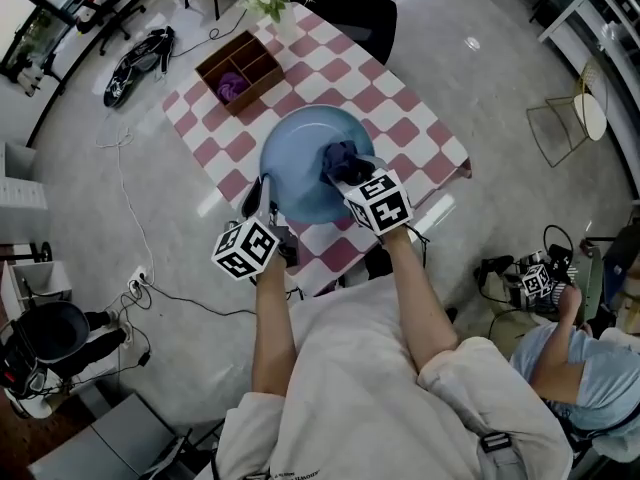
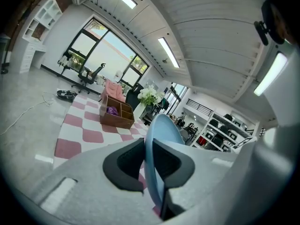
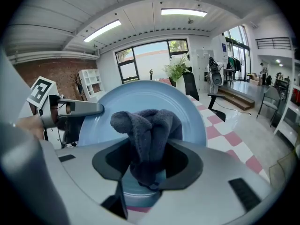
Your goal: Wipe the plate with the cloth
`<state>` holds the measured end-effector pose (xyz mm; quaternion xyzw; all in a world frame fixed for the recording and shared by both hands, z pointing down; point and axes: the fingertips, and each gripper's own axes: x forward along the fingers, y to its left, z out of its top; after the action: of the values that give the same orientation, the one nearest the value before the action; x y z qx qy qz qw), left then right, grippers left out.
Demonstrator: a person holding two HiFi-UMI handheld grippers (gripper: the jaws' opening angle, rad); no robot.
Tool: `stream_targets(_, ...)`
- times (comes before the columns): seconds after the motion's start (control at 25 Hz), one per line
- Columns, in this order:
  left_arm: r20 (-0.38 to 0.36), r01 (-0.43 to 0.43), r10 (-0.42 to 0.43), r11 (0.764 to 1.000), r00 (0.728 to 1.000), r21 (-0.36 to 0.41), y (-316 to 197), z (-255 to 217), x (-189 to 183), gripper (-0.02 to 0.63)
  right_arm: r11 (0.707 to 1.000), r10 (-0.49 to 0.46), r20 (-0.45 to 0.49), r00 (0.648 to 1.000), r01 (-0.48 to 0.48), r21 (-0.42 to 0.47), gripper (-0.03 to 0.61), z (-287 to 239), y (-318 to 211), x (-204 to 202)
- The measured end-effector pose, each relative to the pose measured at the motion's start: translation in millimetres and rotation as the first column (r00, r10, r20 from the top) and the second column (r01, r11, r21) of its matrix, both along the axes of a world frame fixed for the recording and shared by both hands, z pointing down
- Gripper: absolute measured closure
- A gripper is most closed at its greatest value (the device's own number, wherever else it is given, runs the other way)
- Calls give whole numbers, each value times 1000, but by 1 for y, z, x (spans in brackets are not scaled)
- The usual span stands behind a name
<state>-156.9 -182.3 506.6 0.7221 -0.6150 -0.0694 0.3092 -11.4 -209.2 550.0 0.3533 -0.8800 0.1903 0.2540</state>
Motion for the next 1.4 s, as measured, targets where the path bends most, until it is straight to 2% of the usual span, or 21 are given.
stream_targets(0.28,0,36,-36,999,999,-5,0,1,0,575,995,-93,-38,995,94,17,393,-5,17,-27)
stream_targets(0.48,-7,32,-32,999,999,-4,-1,3,8,575,987,-153,-59,987,156,48,393,-12,26,-47)
stream_targets(0.6,14,6,-5,1000,1000,-6,0,3,16,575,983,-168,-63,984,172,64,393,-16,30,-51)
stream_targets(0.84,102,-88,90,996,991,-24,-1,7,40,575,987,-140,-47,989,143,68,393,-16,24,-39)
stream_targets(1.04,195,-171,177,984,965,-47,-3,9,65,575,989,-104,-15,994,105,107,393,-26,7,-32)
stream_targets(1.12,216,-202,208,978,954,-49,-5,9,72,575,988,-74,7,997,72,134,393,-32,-2,-28)
stream_targets(1.4,270,-266,270,962,924,-54,-9,6,81,575,989,7,43,999,-13,149,393,-38,-17,-14)
